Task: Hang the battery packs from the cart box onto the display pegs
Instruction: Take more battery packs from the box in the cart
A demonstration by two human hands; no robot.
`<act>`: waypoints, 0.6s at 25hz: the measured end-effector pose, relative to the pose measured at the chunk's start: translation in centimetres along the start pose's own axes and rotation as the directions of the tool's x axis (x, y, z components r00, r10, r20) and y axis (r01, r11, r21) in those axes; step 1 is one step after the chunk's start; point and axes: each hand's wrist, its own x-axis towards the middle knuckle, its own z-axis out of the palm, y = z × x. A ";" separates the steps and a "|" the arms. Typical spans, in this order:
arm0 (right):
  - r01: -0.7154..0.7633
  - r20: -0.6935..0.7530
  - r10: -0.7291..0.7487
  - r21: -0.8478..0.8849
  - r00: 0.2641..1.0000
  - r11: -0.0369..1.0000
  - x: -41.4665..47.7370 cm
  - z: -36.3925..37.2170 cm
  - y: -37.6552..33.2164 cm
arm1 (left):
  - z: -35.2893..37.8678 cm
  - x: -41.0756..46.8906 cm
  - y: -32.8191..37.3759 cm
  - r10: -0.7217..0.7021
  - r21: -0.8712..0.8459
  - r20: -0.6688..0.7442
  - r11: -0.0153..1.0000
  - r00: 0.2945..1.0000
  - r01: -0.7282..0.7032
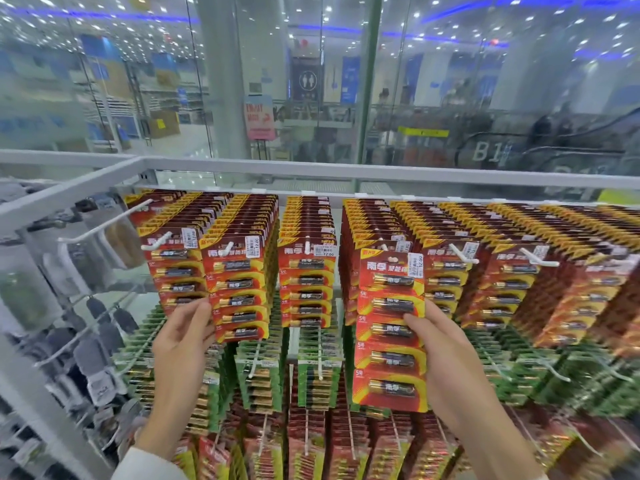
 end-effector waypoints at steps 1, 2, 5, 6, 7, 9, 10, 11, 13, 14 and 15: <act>0.019 -0.002 -0.019 -0.013 1.000 1.000 0.1 0.1 0.1 | -0.3 -0.1 -0.1 -0.008 -0.012 -0.004 1.000 1.000 0.008; 0.021 0.003 -0.021 -0.026 1.000 0.999 0.4 0.3 0.0 | -0.6 -0.3 -0.3 -0.011 -0.025 -0.006 1.000 1.000 0.011; 0.054 -0.023 -0.057 -0.111 0.998 0.992 1.7 0.8 0.1 | -1.6 -0.8 -0.9 -0.014 -0.033 -0.006 0.999 1.000 0.014; 0.058 -0.041 -0.064 -0.137 0.997 0.989 2.3 1.0 0.2 | -1.8 -1.1 -1.1 -0.024 -0.033 -0.009 0.999 1.000 0.023; 0.066 -0.061 -0.077 -0.167 0.995 0.984 2.9 1.3 0.3 | -2.1 -1.5 -1.3 -0.033 -0.033 -0.010 0.999 0.999 0.033; 0.100 -0.095 -0.120 -0.192 0.988 0.976 3.8 1.5 0.6 | -2.4 -2.3 -1.8 -0.070 -0.033 0.006 0.997 0.998 0.070; 0.103 -0.112 -0.127 -0.200 0.985 0.974 4.0 1.5 0.9 | -2.4 -2.9 -2.2 -0.093 -0.030 0.024 0.995 0.995 0.094; 0.114 -0.122 -0.141 -0.212 0.982 0.971 4.3 1.4 1.3 | -2.4 -3.5 -2.5 -0.117 -0.027 0.037 0.993 0.992 0.118; 0.121 -0.136 -0.161 -0.262 0.978 0.957 4.3 1.2 2.3 | -2.5 -4.8 -3.6 -0.186 -0.030 0.071 0.982 0.980 0.188; 0.110 -0.157 -0.161 -0.290 0.974 0.950 4.5 0.8 3.0 | -2.5 -5.4 -4.1 -0.233 -0.027 0.094 0.971 0.968 0.236; 0.113 -0.185 -0.170 -0.288 0.968 0.951 4.8 0.2 3.8 | -2.3 -6.0 -4.9 -0.263 -0.016 0.118 0.964 0.957 0.267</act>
